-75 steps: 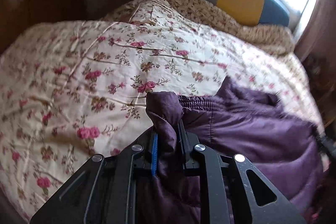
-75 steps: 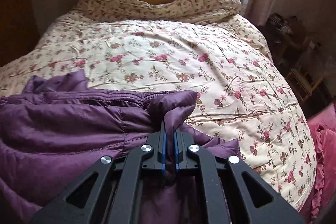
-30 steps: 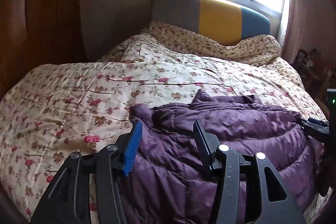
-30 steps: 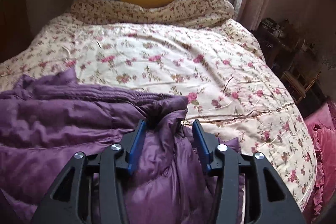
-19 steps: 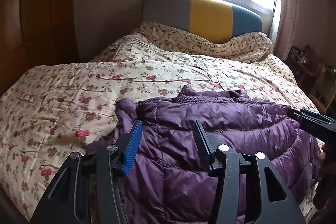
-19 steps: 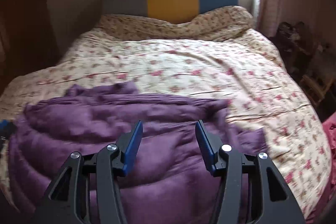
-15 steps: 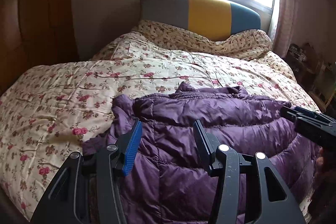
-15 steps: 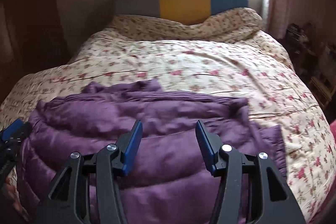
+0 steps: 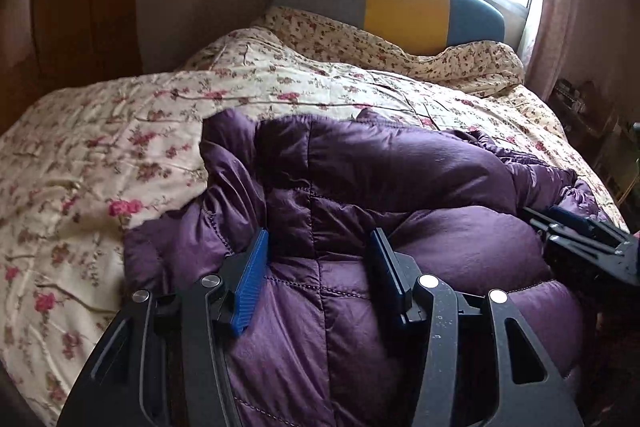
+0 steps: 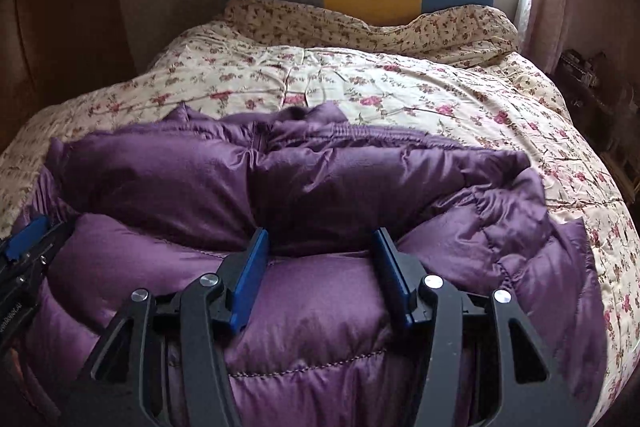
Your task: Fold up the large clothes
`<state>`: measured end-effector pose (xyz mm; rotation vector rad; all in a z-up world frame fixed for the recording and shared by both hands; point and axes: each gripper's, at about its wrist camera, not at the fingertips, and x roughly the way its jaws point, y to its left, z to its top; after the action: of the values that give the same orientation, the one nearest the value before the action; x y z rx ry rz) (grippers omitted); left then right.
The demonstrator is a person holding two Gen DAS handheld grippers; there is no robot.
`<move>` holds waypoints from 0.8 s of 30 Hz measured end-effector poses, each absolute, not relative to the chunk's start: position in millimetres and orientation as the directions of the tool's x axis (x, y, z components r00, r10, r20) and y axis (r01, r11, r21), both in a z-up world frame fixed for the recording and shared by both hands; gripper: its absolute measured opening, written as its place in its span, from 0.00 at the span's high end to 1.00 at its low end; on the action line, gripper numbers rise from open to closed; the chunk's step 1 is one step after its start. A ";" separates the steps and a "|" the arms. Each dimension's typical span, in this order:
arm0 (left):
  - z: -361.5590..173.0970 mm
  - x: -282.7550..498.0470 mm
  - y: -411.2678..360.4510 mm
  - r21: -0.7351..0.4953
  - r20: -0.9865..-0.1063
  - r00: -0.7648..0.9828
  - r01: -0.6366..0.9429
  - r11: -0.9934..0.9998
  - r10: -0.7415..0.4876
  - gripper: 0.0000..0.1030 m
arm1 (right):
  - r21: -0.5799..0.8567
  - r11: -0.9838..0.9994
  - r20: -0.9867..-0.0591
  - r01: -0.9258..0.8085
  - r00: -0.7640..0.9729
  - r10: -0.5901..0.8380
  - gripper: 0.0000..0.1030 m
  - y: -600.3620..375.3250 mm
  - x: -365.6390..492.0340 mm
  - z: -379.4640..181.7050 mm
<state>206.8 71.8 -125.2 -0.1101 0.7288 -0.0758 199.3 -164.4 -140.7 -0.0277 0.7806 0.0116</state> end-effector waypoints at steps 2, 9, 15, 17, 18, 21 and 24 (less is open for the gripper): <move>-128.9 208.4 73.6 -0.149 -0.660 0.741 0.030 0.988 -0.122 0.50 | -0.037 0.999 -0.703 -0.025 0.711 -0.008 0.49 -161.7 200.8 -147.0; -136.3 215.1 74.0 -0.174 -0.674 0.726 0.026 0.984 -0.138 0.50 | -0.028 0.999 -0.717 -0.029 0.697 0.000 0.49 -162.1 209.4 -160.3; -127.2 210.7 79.5 -0.219 -0.679 0.715 0.024 0.975 -0.170 0.42 | -0.016 0.999 -0.714 -0.029 0.700 0.009 0.48 -164.6 209.8 -159.3; -119.3 202.1 88.2 -0.259 -0.666 0.723 0.008 0.966 -0.184 0.36 | -0.011 0.999 -0.714 -0.032 0.700 0.014 0.48 -166.0 209.4 -158.2; -116.3 196.8 91.2 -0.267 -0.661 0.728 -0.001 0.964 -0.182 0.34 | -0.007 0.999 -0.715 -0.033 0.699 0.018 0.47 -166.6 208.8 -157.2; -103.7 174.1 109.3 -0.275 -0.634 0.758 -0.038 0.961 -0.151 0.33 | 0.025 0.999 -0.721 -0.044 0.692 0.049 0.46 -170.4 207.3 -150.5; -100.0 160.3 130.2 -0.290 -0.629 0.767 -0.079 0.954 -0.128 0.33 | 0.043 0.997 -0.714 -0.056 0.697 0.071 0.45 -173.9 197.7 -139.0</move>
<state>160.3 130.2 -100.0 -0.3104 0.6988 -0.0270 197.7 -173.9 -139.0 0.0187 0.7966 0.0708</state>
